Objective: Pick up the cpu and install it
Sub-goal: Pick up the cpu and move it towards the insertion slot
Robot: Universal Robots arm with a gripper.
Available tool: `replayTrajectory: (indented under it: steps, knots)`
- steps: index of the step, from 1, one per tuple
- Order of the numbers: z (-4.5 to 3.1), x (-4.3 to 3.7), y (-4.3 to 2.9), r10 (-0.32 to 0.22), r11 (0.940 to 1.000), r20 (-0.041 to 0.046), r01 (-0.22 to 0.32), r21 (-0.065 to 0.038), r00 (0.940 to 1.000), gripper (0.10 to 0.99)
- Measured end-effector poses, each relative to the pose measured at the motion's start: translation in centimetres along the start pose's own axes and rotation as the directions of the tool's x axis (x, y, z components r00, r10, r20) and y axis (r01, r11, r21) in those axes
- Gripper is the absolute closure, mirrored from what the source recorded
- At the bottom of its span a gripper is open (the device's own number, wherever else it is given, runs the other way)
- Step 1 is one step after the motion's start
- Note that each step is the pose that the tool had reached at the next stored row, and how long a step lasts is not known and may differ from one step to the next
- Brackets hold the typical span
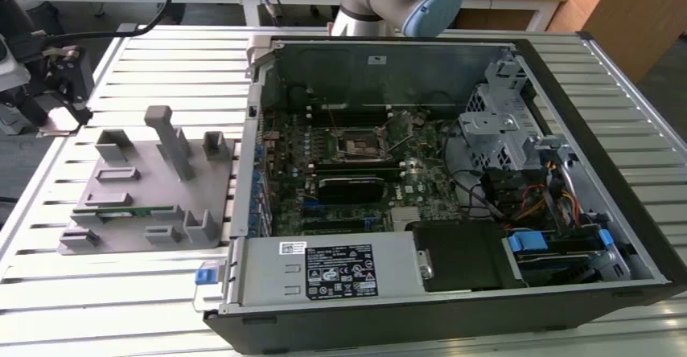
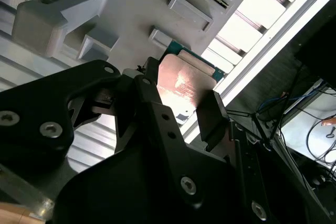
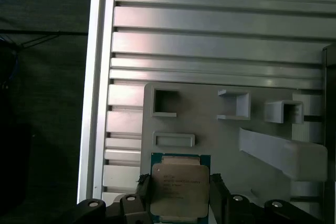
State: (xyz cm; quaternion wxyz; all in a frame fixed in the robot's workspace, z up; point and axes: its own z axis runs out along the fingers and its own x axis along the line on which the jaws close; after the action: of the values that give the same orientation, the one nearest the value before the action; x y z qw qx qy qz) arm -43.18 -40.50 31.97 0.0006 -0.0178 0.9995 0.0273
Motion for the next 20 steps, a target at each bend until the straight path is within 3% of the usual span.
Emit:
replayTrajectory:
  steps: [20]
  knots:
    - [-4.05,-0.02,0.42,0.000,1.0000,0.0000,0.000,0.000,1.0000,0.549]
